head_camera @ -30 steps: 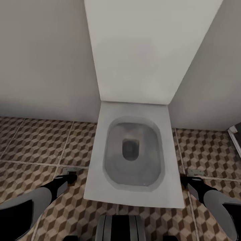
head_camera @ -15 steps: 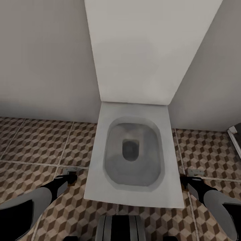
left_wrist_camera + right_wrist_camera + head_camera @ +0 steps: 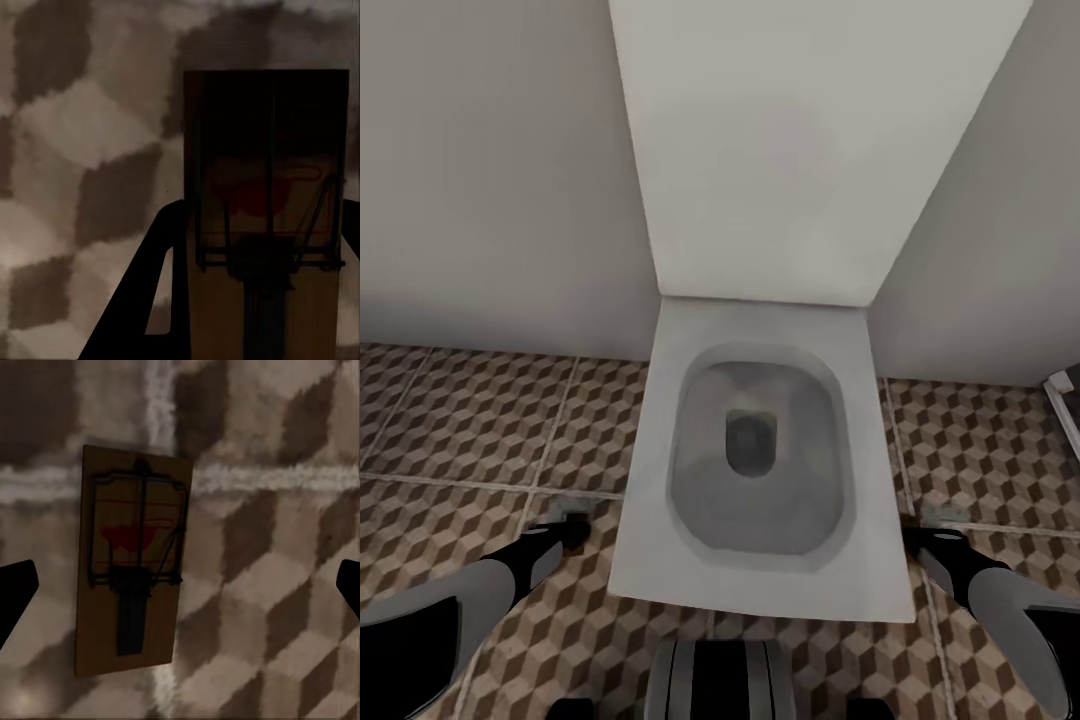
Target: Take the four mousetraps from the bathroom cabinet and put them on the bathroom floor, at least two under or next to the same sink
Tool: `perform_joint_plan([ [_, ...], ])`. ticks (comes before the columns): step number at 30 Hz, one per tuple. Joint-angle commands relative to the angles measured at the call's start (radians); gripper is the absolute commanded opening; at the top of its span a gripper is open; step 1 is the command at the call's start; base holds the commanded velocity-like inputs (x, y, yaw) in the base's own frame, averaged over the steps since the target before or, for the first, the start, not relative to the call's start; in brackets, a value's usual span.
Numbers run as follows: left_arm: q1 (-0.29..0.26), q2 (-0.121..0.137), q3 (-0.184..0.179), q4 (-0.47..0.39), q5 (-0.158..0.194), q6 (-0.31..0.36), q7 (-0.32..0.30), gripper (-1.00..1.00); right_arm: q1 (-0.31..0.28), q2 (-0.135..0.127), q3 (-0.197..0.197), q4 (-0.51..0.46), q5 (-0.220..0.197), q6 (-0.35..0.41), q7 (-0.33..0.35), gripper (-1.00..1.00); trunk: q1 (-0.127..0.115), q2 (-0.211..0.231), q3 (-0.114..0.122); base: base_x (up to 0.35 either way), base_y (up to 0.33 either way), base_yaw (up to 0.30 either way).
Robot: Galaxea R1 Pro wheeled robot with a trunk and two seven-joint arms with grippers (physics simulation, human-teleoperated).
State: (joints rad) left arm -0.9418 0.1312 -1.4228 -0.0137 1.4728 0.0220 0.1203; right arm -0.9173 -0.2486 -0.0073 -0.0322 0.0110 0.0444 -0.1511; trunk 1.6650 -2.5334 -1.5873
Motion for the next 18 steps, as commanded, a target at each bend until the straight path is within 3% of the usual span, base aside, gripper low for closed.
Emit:
perform_joint_plan([
  [1, 0.000, 0.001, -0.008, -0.002, 0.005, 0.002, 0.007, -1.00, 0.000, 0.000, 0.000, -0.002, 0.001, 0.005, -0.002, 1.00, 0.000, 0.000, -0.004, 0.000, 0.000, 0.000],
  [5, 0.000, 0.000, -0.008, -0.002, 0.005, 0.002, 0.007, -1.00, -0.001, 0.000, 0.000, -0.002, 0.001, 0.005, -0.002, 1.00, 0.001, -0.001, -0.012, 0.000, 0.000, -0.058],
  [13, 0.000, 0.000, -0.008, -0.002, 0.006, 0.002, 0.007, -1.00, -0.001, 0.000, 0.000, -0.002, 0.001, 0.005, -0.004, 1.00, 0.002, -0.002, -0.021, 0.000, 0.000, -0.221],
  [18, 0.000, -0.001, -0.008, -0.002, 0.006, 0.002, 0.007, -1.00, 0.000, 0.000, 0.000, -0.002, 0.001, 0.005, -0.004, 1.00, 0.002, -0.002, -0.020, 0.000, 0.000, -0.082],
])
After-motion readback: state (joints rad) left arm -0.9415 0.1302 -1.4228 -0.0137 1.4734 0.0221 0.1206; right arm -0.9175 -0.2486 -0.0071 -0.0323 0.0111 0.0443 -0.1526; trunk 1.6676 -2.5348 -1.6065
